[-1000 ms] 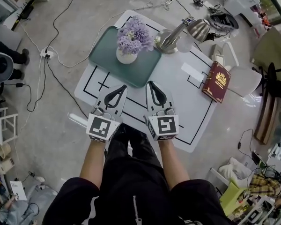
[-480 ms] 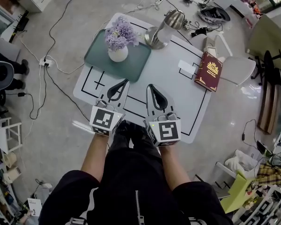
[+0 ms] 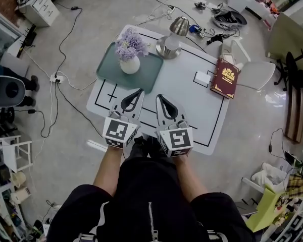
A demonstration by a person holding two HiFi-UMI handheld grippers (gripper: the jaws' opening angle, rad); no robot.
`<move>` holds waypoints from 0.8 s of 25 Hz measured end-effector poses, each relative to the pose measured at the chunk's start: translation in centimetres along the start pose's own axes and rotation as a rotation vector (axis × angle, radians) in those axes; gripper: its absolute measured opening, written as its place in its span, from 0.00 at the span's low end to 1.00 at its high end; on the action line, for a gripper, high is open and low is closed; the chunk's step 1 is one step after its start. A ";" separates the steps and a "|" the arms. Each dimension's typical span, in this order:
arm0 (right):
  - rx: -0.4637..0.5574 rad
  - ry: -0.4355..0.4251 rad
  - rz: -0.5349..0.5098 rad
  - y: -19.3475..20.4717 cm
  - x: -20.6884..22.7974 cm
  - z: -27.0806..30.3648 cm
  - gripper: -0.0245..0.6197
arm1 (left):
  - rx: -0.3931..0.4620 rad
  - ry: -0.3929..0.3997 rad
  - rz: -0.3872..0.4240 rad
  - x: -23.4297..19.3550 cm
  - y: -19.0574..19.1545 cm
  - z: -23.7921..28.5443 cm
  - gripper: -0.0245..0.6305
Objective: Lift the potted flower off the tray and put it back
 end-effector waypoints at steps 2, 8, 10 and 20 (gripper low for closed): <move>0.007 -0.006 -0.005 -0.3 -0.1 -0.1 0.05 | 0.006 -0.006 0.003 0.0 -0.3 -0.1 0.04; 0.024 -0.019 -0.008 -1.0 -0.2 -0.2 0.05 | 0.024 -0.018 0.007 0.2 -1.0 -0.3 0.04; 0.029 -0.022 -0.013 -1.2 -0.1 -0.1 0.05 | 0.029 -0.023 0.005 0.2 -1.1 -0.3 0.04; 0.033 -0.032 -0.017 -1.5 -0.2 0.5 0.05 | 0.022 -0.033 0.011 -0.1 -1.1 -0.1 0.04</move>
Point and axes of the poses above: the fingertips, and each gripper's own axes: z forward along the fingers, x to its right, y out of its underside, the point moved 5 cm from there along -z, backward along the fingers
